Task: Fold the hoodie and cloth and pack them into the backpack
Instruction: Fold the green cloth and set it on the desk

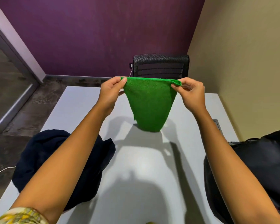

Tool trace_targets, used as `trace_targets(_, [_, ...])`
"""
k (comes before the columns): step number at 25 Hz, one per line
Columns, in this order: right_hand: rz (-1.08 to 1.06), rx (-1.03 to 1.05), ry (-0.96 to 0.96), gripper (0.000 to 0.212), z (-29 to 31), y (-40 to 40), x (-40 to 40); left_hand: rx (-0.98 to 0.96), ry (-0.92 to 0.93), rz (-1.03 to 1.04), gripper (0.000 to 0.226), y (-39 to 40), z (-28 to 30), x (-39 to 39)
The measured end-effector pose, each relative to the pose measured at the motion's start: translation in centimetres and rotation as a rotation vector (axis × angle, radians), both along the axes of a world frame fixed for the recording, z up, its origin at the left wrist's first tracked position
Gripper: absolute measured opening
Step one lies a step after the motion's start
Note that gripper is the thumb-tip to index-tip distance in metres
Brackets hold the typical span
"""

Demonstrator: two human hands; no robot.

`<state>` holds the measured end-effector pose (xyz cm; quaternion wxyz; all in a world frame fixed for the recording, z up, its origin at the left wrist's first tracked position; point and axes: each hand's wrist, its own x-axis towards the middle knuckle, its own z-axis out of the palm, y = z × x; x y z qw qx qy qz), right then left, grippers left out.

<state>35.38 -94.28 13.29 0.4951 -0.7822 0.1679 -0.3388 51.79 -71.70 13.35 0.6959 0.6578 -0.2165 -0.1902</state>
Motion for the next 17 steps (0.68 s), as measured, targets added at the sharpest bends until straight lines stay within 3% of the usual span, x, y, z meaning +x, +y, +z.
trace_targets(4, [0.010,-0.110,-0.014,0.013,-2.2,-0.6,-2.1,-0.002,-0.096,-0.134,0.015,1.8,-2.0,-0.3])
trace_targets(12, [0.269,-0.104,0.767,0.021,-21.0,5.0,-10.9,0.686,-0.044,-0.302,0.013,9.1,-22.3,-7.9])
trace_targets(17, [0.371,-0.032,1.010,0.052,-26.0,6.9,-14.1,0.790,-0.080,-0.518,0.024,11.2,-26.4,-10.6])
